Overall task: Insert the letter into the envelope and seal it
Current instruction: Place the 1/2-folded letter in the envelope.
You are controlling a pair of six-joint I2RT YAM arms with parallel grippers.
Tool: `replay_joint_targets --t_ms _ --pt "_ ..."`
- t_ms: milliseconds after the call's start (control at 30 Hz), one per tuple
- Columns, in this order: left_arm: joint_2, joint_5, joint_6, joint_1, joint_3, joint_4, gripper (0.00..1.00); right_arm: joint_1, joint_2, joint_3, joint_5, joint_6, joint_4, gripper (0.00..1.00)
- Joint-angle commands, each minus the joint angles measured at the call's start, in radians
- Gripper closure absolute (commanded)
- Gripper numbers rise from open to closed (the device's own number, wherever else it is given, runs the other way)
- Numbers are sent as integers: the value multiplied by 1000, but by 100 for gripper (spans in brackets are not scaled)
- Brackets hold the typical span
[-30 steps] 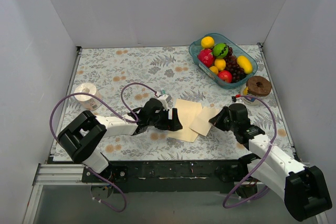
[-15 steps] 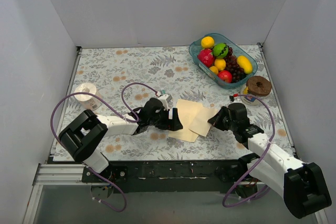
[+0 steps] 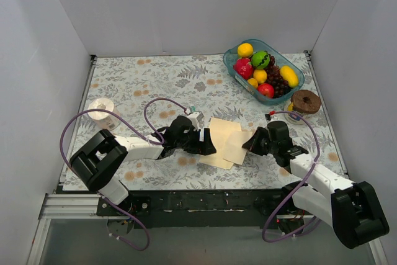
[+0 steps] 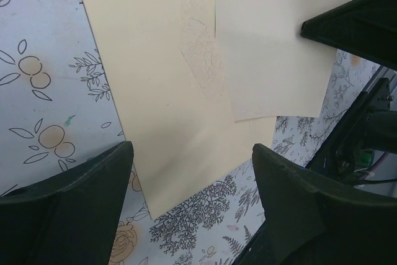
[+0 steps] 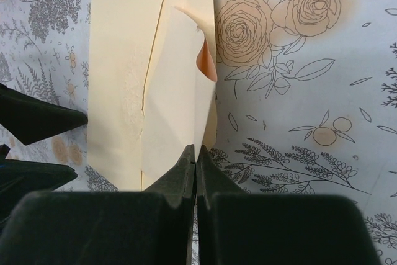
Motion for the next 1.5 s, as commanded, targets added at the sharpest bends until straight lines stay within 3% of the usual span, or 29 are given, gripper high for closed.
replay_joint_targets --t_ms 0,967,1467 --pt "21 15 4 -1 -13 -51 23 -1 11 45 -40 -44 43 99" --pt "13 45 10 -1 -16 -54 25 -1 175 68 -191 -62 108 99" --pt "-51 82 -25 -6 -76 -40 28 10 257 102 -194 -33 185 99"
